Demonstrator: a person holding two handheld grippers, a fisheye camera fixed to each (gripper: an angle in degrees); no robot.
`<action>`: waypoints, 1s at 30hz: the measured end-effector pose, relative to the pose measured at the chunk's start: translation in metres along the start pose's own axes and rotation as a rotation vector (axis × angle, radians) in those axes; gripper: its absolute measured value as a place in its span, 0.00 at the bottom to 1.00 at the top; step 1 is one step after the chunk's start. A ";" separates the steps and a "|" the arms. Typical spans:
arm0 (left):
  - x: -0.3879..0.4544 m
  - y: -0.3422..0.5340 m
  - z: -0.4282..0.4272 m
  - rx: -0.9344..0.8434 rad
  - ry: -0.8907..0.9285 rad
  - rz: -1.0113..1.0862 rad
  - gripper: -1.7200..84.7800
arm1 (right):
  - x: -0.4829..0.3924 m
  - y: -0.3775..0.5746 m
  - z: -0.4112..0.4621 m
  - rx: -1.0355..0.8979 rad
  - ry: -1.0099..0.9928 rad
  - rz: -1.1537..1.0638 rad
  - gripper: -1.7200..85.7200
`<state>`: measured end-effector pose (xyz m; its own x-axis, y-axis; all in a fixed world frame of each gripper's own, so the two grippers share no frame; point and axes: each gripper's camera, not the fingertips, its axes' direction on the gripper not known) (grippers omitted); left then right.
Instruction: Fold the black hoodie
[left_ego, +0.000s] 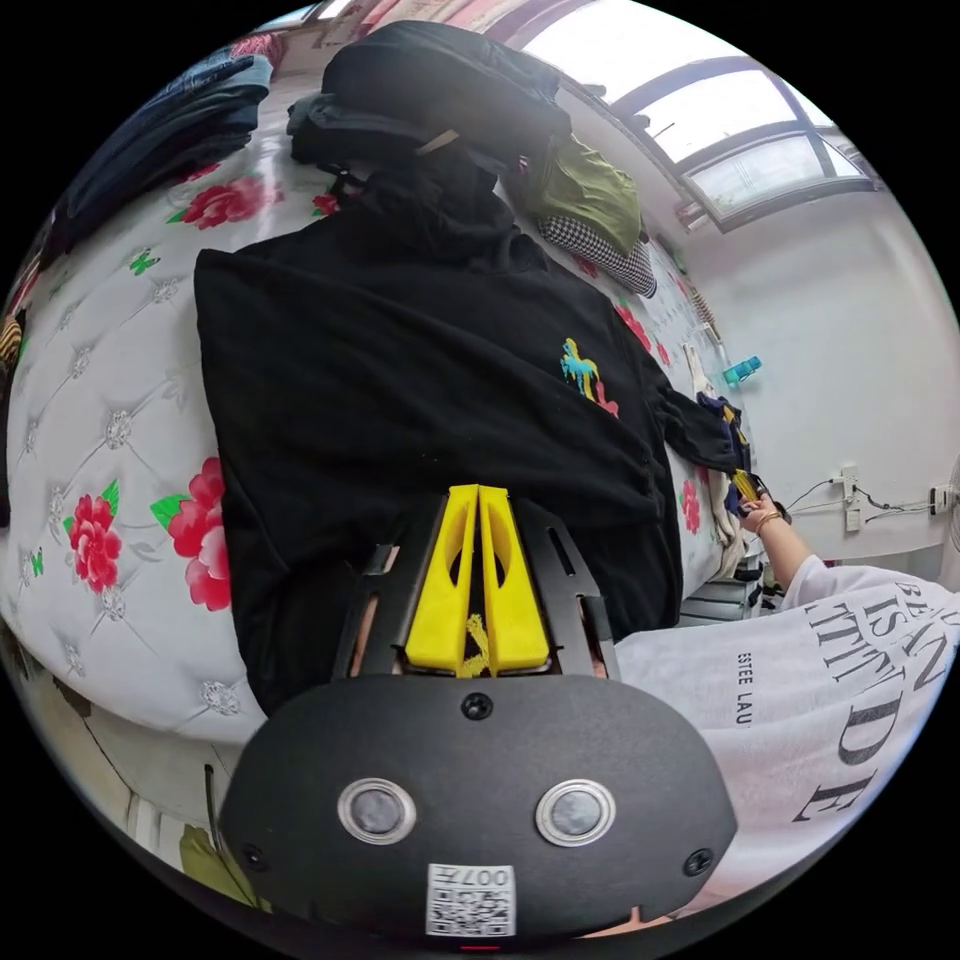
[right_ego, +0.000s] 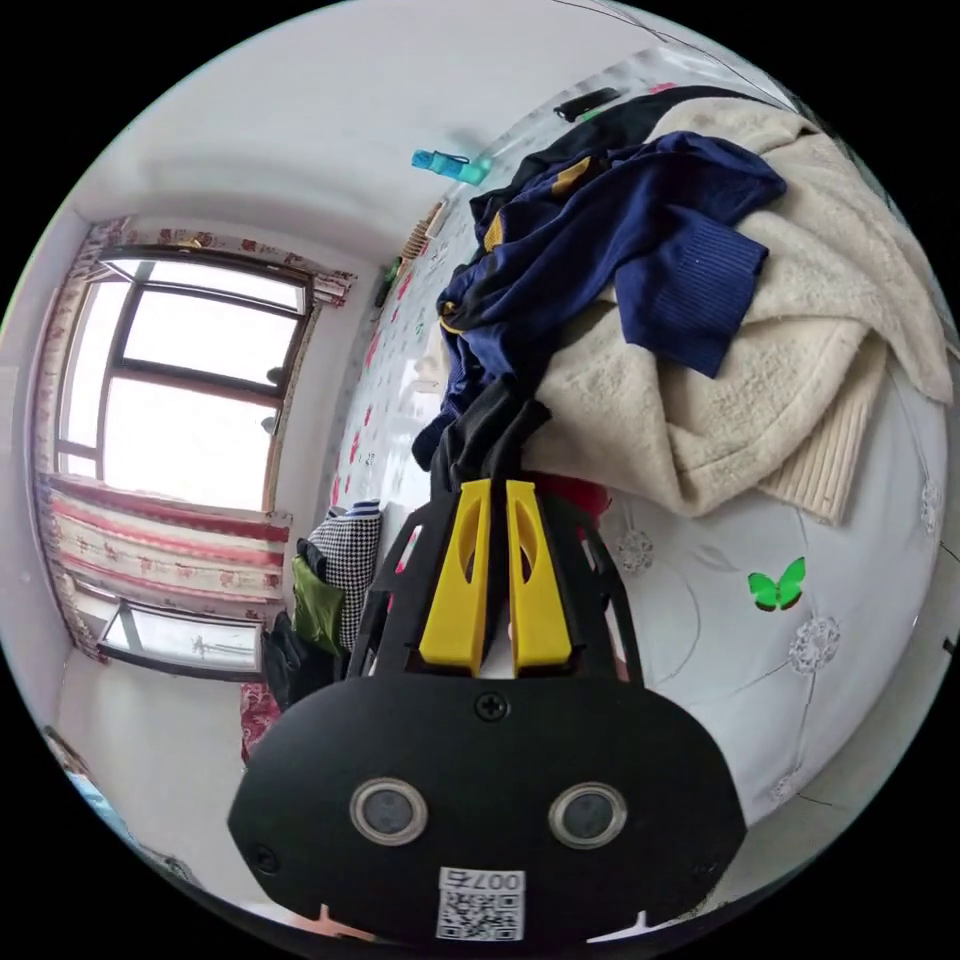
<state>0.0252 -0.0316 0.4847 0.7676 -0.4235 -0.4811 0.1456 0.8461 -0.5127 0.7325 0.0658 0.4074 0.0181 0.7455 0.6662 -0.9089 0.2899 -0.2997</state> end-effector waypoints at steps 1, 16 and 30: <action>0.000 -0.001 -0.002 -0.002 0.002 -0.002 0.01 | 0.000 0.002 0.001 0.000 -0.031 -0.003 0.02; -0.016 0.012 -0.081 0.087 0.096 -0.074 0.02 | -0.326 0.265 0.059 -0.470 -0.717 -1.072 0.02; -0.108 0.099 -0.166 0.192 0.182 -0.231 0.08 | -0.191 0.793 0.248 -1.562 -0.371 -1.433 0.06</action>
<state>-0.1469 0.0445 0.3680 0.5798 -0.6466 -0.4957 0.4299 0.7596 -0.4880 -0.0947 0.0050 0.2119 -0.0373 -0.4417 0.8964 0.6495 0.6710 0.3577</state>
